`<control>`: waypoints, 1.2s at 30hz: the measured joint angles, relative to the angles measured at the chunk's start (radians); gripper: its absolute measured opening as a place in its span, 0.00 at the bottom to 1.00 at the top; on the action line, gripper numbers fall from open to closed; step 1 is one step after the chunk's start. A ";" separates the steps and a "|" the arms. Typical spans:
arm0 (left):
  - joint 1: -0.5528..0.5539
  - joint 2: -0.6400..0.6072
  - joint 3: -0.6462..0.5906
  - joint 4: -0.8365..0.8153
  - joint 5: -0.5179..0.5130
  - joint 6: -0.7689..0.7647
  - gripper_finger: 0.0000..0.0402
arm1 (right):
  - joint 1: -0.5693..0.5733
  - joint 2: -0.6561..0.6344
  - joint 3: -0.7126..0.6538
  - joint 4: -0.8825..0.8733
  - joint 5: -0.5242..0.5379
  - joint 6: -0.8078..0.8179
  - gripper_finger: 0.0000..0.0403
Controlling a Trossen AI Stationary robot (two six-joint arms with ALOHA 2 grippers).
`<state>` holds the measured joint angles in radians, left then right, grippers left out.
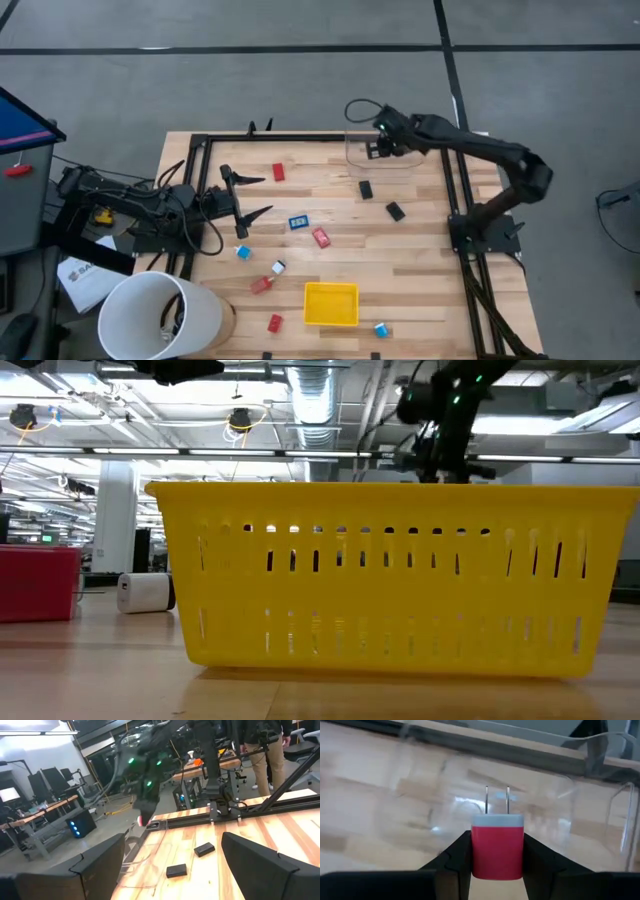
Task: Pick & Place Office items
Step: Put the pink charger adapter into the transparent bin
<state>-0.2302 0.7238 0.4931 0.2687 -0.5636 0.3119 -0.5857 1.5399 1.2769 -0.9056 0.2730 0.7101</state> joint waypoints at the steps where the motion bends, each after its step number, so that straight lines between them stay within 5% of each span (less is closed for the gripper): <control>1: 0.000 0.000 0.000 0.000 0.000 0.000 0.82 | -0.019 0.026 0.009 -0.002 -0.003 -0.001 0.30; 13: 0.000 0.000 0.000 0.000 0.000 0.000 0.82 | -0.095 0.246 0.025 0.086 -0.059 -0.004 0.30; 36: 0.000 0.000 0.000 -0.011 0.000 -0.029 0.82 | -0.170 0.338 0.025 0.128 -0.208 0.027 0.30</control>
<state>-0.2306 0.7238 0.4931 0.2573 -0.5640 0.2832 -0.7555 1.8784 1.3022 -0.7775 0.0647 0.7372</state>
